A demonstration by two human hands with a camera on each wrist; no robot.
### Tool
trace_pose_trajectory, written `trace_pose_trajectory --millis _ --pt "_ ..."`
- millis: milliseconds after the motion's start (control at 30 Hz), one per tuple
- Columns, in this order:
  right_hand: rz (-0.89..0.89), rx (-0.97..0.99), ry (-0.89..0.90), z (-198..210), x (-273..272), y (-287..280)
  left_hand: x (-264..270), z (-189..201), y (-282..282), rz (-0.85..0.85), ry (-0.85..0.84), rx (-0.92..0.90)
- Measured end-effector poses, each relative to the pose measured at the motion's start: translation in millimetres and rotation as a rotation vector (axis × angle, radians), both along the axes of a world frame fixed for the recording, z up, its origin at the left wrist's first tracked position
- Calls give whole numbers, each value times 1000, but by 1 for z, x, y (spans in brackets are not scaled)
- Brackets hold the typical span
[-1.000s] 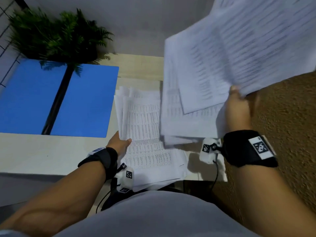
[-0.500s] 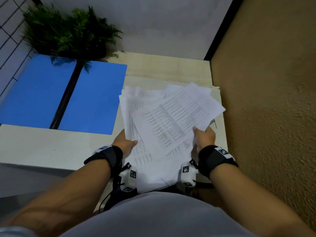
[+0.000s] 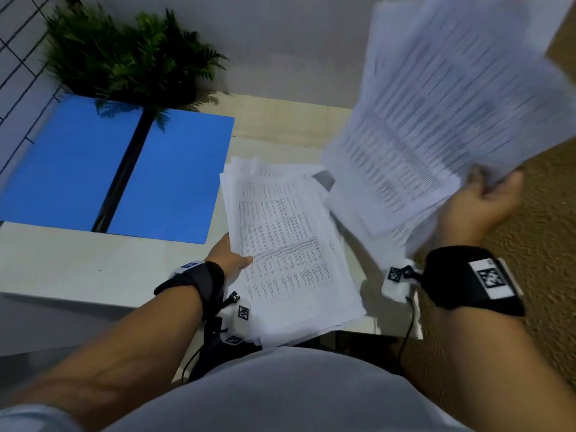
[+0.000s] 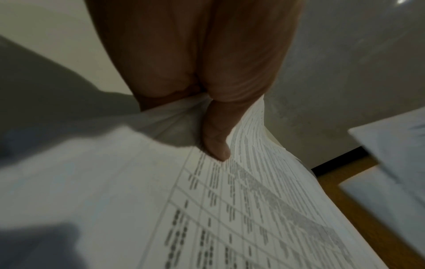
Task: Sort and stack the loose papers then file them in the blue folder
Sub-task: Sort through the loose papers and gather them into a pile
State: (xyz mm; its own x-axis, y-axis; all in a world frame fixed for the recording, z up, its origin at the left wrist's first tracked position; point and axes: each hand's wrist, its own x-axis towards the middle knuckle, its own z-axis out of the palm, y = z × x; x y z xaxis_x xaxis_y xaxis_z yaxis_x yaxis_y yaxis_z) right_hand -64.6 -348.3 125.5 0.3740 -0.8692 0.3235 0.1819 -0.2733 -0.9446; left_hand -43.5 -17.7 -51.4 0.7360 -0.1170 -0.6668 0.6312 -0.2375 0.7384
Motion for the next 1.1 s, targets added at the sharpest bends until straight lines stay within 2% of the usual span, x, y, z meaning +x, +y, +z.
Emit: trace_pose_trajectory --millis 100,167,233,333,367,433,500,600,666,733,800,966,1100 --pt "68 -72 -173 23 8 -16 5 0 0 -56 5 121" --pt "147 -100 -128 29 13 -10 7 1 0 -105 9 192" --pt "248 -88 57 19 18 5 9 -3 3 -109 33 162" --pt "396 -67 478 -16 22 34 10 -24 12 -111 19 131" --pt "446 -68 589 -30 22 43 9 -18 9 -109 24 136" --pt "545 -75 753 -54 19 59 6 6 3 -81 57 219" --pt "603 -60 904 -78 16 71 5 14 -2 -60 59 266" --pt "655 -283 1060 -108 17 80 1 14 -7 -34 -2 256" --pt "615 -378 1081 -119 17 78 2 10 -7 9 -28 271" --pt "531 -357 1024 -118 17 74 4 10 -7 46 -23 255" --pt "518 -296 934 -115 19 66 6 8 -8 71 -15 219" --pt "640 -41 791 -108 42 68 7 11 -14 64 -21 224" --pt "630 118 883 -119 46 72 9 17 -19 22 11 351"
